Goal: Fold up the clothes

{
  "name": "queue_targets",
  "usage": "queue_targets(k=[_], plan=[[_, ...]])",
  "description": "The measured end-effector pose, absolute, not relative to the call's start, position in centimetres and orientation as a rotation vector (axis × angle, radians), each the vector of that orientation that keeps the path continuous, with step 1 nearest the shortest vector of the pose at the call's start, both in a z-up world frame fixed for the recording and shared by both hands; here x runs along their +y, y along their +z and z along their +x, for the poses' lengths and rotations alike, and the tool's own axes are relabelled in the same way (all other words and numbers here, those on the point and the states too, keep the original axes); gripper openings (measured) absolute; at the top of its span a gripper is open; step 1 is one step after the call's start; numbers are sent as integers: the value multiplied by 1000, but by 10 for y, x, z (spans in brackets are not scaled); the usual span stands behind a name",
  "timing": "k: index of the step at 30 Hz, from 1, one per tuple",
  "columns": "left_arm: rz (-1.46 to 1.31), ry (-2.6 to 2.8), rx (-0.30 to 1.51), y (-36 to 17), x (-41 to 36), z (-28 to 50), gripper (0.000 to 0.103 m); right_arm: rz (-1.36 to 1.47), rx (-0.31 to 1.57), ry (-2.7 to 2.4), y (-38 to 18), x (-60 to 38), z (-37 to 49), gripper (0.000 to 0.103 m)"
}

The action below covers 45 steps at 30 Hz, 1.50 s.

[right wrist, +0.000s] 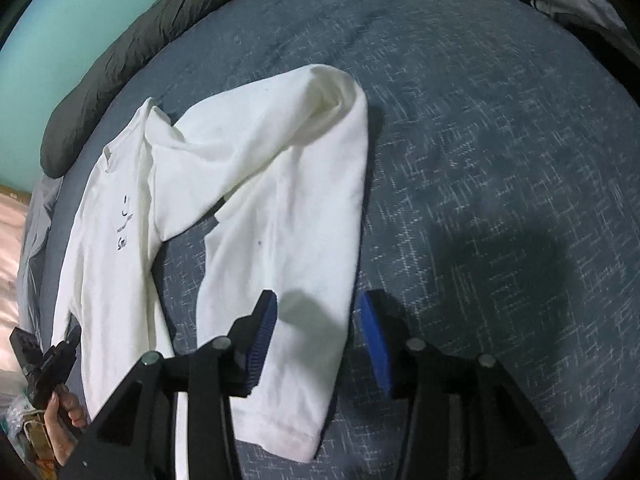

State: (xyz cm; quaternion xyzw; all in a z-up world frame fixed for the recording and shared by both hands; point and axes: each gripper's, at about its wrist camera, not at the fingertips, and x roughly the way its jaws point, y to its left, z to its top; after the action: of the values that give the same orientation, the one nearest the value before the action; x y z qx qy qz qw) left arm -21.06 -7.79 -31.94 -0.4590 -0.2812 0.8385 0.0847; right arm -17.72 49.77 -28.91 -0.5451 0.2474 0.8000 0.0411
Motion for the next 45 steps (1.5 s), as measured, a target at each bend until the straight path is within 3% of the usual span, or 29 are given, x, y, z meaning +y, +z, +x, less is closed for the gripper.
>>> queue_targets(k=[3, 6, 9, 20, 30, 32, 45], plan=[[-1371, 2502, -843, -320, -78, -211, 4, -1674, 732, 2464, -288, 492, -177, 41], [-1371, 2503, -845, -320, -79, -211, 4, -1682, 653, 2488, -286, 485, -180, 18], [-1373, 2502, -846, -320, -78, -212, 4, -1677, 621, 2509, -283, 482, -179, 5], [-1372, 2507, -855, -321, -77, -213, 4, -1400, 470, 2530, -211, 536, -176, 1], [-1375, 2514, -847, -321, -79, -213, 4, -1135, 56, 2425, -122, 603, -201, 1], [-1376, 2515, -846, -321, -78, -213, 4, -1107, 43, 2398, -114, 615, -204, 1], [-1375, 2520, -841, -319, -77, -211, 4, -1426, 272, 2438, -197, 599, -215, 4]])
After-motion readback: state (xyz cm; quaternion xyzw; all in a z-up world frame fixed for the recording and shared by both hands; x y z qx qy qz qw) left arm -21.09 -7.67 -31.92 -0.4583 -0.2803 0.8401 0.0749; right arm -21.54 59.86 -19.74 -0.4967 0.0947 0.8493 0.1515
